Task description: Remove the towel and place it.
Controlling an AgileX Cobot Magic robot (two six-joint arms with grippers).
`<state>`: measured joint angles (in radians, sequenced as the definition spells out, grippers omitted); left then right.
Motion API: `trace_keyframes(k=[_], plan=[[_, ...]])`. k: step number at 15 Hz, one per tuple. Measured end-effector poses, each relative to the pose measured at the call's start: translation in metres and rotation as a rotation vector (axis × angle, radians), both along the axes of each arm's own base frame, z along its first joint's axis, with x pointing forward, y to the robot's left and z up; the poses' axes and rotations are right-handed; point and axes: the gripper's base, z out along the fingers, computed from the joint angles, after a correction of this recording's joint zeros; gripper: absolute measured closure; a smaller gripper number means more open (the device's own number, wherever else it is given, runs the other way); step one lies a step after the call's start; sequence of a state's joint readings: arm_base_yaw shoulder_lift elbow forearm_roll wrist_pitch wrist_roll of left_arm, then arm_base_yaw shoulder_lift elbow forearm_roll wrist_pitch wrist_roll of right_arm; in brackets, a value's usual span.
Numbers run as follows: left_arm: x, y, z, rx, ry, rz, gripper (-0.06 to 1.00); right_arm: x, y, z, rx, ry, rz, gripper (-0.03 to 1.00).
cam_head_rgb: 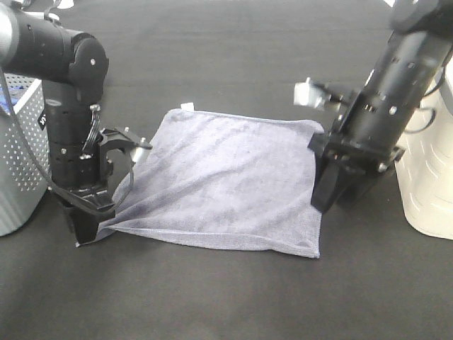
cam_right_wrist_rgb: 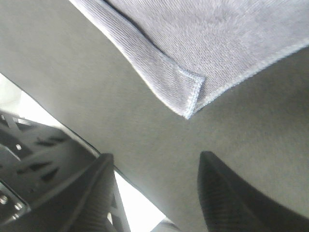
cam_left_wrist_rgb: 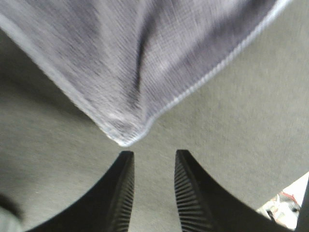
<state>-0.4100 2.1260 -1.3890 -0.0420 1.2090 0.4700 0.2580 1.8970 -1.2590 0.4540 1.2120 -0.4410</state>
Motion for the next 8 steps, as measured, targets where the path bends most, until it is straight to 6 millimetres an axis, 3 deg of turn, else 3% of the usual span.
trace_keyframes(k=[2,4,8], plan=[[0.0,0.0,0.0,0.003,0.0,0.009,0.67,-0.003,-0.001,0.016,0.009,-0.044,-0.004,0.49],[0.005,-0.002,0.006,0.0,-0.026,0.037,0.67,-0.004,-0.001,0.019,0.012,-0.053,-0.004,0.49],[0.03,-0.012,0.049,-0.032,-0.199,0.19,0.67,-0.004,0.001,0.018,-0.05,-0.013,-0.148,0.49]])
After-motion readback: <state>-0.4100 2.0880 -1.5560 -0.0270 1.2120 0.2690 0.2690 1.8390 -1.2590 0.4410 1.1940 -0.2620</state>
